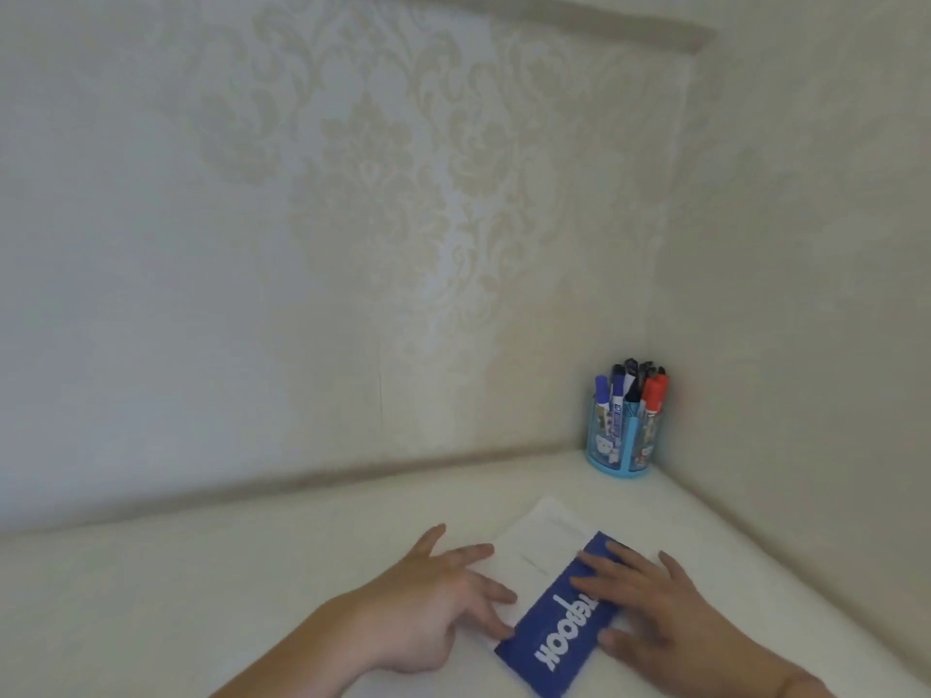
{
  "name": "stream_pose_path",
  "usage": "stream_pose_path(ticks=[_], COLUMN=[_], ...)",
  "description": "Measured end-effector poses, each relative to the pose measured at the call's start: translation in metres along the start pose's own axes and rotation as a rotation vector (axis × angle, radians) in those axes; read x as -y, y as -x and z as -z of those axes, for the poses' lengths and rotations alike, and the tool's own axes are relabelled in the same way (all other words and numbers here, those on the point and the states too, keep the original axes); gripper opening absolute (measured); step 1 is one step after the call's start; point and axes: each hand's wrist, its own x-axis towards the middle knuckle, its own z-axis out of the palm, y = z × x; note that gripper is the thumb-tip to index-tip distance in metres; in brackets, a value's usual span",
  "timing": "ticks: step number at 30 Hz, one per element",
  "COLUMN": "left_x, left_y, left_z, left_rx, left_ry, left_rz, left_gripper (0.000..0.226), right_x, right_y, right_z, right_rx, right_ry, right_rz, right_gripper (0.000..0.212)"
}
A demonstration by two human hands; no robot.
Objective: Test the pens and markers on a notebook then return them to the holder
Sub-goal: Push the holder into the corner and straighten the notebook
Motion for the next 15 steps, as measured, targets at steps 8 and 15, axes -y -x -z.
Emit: stream_pose_path(ticks=[8,15], left_x=[-0.022,0.007], left_y=[-0.042,-0.102], left_z=[-0.017,-0.020], left_rx=[-0.138,-0.316], left_ry=[-0.199,-0.040], left_rz=[0.307,0.479], left_gripper=[0.074,0.055], right_x=[-0.012,-0.034], right_y=[-0.010,-0.077], right_z=[0.006,-0.002], right_rx=[-0.162,-0.147], right_ry=[0.154,0.087], right_rz=[-0.145,-0.278], right_gripper=[0.044,0.043])
